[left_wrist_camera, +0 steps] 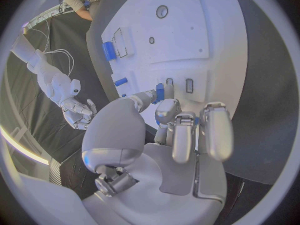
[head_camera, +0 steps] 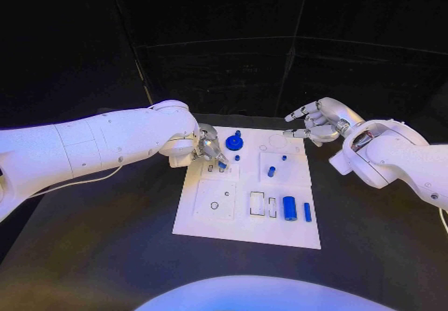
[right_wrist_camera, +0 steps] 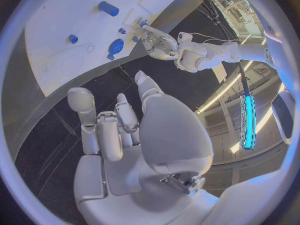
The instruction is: Assemble the parts on the task board
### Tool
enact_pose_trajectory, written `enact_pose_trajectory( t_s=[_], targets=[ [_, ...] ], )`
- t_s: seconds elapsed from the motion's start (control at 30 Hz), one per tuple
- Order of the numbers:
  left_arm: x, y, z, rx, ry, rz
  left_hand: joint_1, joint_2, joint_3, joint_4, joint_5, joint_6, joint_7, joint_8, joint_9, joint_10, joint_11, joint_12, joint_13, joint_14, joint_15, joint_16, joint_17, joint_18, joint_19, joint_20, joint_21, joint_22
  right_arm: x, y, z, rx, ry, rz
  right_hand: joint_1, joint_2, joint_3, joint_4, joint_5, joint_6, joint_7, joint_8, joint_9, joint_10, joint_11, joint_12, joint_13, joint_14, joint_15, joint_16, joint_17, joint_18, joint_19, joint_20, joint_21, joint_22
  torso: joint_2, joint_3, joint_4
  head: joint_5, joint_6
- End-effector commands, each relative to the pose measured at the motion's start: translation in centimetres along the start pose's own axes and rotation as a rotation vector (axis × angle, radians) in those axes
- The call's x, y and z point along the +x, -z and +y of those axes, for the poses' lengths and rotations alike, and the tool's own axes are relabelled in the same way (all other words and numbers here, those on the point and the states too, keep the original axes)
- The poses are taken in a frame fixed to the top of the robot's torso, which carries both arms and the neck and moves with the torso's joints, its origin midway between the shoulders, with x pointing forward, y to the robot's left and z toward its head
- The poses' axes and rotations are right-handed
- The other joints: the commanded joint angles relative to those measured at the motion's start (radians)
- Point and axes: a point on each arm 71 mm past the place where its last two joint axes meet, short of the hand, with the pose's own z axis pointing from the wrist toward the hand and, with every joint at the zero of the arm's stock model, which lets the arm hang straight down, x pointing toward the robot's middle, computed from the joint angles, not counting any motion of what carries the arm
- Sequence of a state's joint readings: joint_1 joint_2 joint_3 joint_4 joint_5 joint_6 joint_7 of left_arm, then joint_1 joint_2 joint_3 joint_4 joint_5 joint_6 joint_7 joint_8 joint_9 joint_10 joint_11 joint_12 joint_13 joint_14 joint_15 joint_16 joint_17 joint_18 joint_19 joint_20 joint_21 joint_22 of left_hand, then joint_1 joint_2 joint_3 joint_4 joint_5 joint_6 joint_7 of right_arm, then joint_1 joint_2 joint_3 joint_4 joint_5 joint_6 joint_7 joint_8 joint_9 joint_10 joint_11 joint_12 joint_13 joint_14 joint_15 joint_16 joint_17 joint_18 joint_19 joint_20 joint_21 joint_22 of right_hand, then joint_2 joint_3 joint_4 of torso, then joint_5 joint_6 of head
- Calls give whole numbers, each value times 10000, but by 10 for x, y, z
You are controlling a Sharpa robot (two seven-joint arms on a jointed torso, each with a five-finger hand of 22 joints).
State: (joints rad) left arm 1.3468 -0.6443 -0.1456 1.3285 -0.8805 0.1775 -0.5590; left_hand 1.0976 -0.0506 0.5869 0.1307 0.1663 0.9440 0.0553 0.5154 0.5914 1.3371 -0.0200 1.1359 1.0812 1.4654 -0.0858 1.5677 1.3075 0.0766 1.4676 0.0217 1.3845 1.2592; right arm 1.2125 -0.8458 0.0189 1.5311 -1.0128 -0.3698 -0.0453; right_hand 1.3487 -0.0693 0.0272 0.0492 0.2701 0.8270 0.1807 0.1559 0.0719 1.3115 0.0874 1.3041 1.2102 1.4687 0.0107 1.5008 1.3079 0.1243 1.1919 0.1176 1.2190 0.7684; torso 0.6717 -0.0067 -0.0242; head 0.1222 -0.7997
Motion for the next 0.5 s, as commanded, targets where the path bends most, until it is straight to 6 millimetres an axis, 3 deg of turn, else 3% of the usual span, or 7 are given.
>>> enact_pose_trajectory(
  t_s=[0.03,0.1,0.33,0.5],
  targets=[
    [-3,3,1,430,445,-788,-92,-8,1724,-1691,38,59,-35,69,17,65,-51,-21,-35,1054,-17,31,2633,-157,107,-1,38,12,-1,0,0,-4,-1,68,0,37,-48,-4,5,30,-43,49,-1,43,0,39,5,644,-18,-60,950,186,-42,-30,-34,8,8,8,8,39,-6],
    [-2,5,4,433,363,-1033,-125,-30,1778,-1734,62,71,-40,75,30,77,-57,-23,-38,1054,-22,31,2633,-161,114,-5,51,35,-1,0,0,13,3,69,0,37,-48,-4,5,30,-43,49,-1,43,0,39,5,644,-18,-60,950,186,-42,-30,-34,8,4,-4,3,54,-27],
    [6,5,13,291,120,-1538,-152,-48,1833,-1777,74,88,-46,78,40,90,-65,-27,-44,1054,-27,31,2633,-164,122,-10,62,55,-2,0,-1,51,13,70,-21,27,-70,14,0,26,-43,60,-2,42,0,38,-1,643,-19,-64,942,190,-50,-31,-44,-13,12,2,32,70,-81],
    [12,2,15,239,-9,-1724,-162,-56,1857,-1796,77,97,-49,79,44,89,-68,-42,-61,1054,-30,31,2633,-164,123,-12,63,56,-2,0,-2,54,15,60,-21,27,-70,14,0,26,-43,60,-2,42,0,38,-1,643,-19,-64,942,190,-50,-31,-44,-13,11,10,16,91,-102]
  ],
)
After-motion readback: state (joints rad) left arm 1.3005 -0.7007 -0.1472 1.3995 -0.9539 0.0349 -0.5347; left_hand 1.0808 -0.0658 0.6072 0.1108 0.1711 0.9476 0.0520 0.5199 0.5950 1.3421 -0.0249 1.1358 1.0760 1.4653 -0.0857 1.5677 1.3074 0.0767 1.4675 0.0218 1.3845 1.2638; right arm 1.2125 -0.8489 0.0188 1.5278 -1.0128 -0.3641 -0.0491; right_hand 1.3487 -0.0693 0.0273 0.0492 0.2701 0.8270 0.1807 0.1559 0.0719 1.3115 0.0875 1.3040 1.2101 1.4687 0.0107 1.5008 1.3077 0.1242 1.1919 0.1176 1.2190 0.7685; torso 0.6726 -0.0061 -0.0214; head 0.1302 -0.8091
